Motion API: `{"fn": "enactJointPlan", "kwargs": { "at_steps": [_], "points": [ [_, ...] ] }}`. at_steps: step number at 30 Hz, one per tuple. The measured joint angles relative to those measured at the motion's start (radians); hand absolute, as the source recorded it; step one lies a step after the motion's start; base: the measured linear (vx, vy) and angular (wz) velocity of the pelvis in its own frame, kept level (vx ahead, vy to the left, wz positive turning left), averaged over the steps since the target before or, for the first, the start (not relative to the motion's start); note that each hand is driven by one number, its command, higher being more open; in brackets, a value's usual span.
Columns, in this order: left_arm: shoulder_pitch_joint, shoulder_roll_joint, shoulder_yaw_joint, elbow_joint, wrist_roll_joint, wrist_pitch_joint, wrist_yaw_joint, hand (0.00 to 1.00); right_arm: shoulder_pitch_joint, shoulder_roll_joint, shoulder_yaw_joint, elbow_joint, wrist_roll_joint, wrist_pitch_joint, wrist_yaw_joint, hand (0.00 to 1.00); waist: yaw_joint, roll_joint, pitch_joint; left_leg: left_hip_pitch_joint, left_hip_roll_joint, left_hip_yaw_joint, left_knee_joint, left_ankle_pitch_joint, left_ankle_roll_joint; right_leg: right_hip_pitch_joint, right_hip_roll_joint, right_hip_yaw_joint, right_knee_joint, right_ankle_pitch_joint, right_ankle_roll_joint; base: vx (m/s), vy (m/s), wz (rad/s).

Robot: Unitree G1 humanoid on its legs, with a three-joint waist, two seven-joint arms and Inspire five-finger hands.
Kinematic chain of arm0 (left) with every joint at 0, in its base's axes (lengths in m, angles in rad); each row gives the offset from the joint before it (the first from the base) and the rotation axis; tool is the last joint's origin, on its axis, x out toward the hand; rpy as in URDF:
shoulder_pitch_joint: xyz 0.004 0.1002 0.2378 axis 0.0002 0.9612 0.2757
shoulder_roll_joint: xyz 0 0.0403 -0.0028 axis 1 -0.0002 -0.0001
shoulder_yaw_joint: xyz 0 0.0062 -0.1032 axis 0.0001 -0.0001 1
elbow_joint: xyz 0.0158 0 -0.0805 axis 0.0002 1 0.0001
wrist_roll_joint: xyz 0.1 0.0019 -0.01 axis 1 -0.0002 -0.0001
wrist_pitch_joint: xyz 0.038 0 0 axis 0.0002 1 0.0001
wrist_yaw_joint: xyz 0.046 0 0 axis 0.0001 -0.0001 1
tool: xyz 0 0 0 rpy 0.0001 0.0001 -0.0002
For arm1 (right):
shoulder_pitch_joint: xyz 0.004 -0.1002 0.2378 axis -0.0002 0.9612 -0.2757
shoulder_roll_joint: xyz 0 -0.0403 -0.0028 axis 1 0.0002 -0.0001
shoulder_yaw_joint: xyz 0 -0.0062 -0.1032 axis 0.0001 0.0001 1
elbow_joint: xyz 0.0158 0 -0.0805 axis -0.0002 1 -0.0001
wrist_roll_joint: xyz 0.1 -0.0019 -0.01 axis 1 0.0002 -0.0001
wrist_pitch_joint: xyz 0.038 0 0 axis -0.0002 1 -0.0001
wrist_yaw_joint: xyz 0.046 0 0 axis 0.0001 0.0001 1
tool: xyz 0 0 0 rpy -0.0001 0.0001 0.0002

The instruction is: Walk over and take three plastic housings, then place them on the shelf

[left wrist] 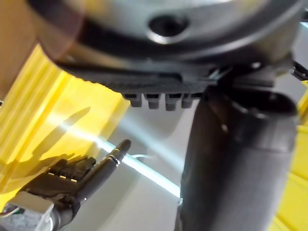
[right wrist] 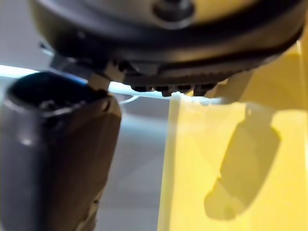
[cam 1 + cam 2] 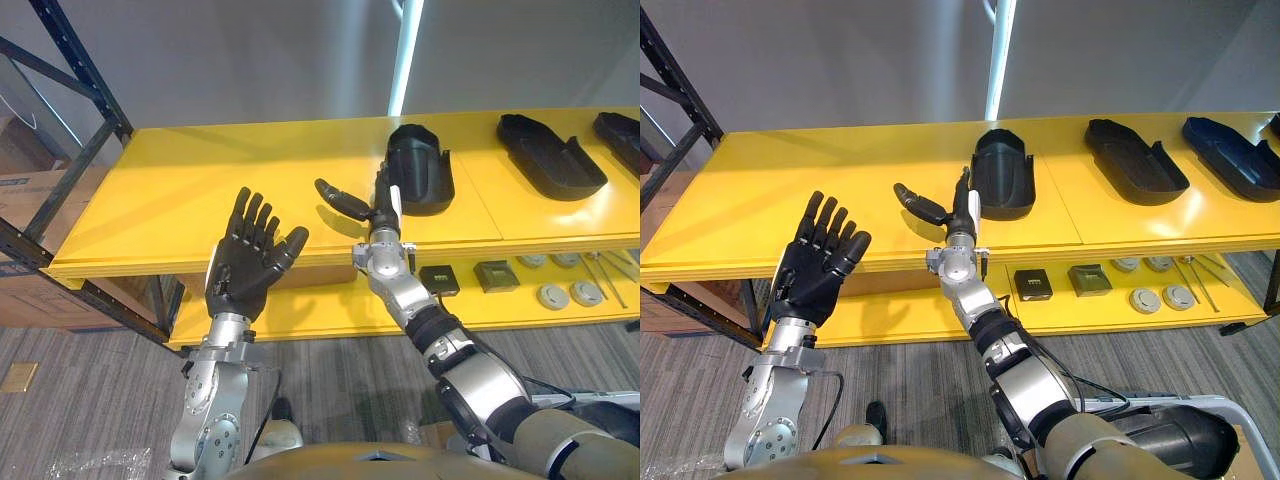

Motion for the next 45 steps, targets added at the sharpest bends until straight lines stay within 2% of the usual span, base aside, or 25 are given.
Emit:
{"fn": "enactJointPlan", "kwargs": {
  "at_steps": [15, 37, 45],
  "points": [
    [-0.037, 0.001, -0.035, 0.062, 0.000, 0.017, 0.000, 1.00, -0.001, 0.003, -0.011, -0.002, 0.000, 0.001, -0.002, 1.00, -0.003, -0.002, 0.002, 0.004, 0.001, 0.010, 0.000, 0.000, -0.001, -0.001, 0.000, 0.012, -0.001, 0.005, 0.006, 0.01, 0.004, -0.02],
    [-0.046, 0.001, -0.037, 0.062, 0.000, 0.025, 0.000, 1.00, 0.005, 0.005, -0.030, -0.008, 0.000, 0.001, -0.023, 1.00, -0.011, -0.004, 0.003, 0.010, 0.000, 0.020, 0.000, -0.001, -0.002, 0.000, -0.002, 0.020, 0.000, 0.005, 0.006, 0.00, 0.000, -0.01],
    [-0.073, 0.001, -0.036, 0.062, 0.000, 0.027, 0.000, 1.00, 0.011, 0.005, -0.035, -0.018, 0.000, -0.004, 0.007, 1.00, -0.020, -0.004, 0.003, 0.011, 0.000, 0.021, 0.000, -0.001, -0.002, 0.000, -0.002, 0.021, 0.000, 0.005, 0.006, 0.00, 0.000, 0.00]
  ]
}}
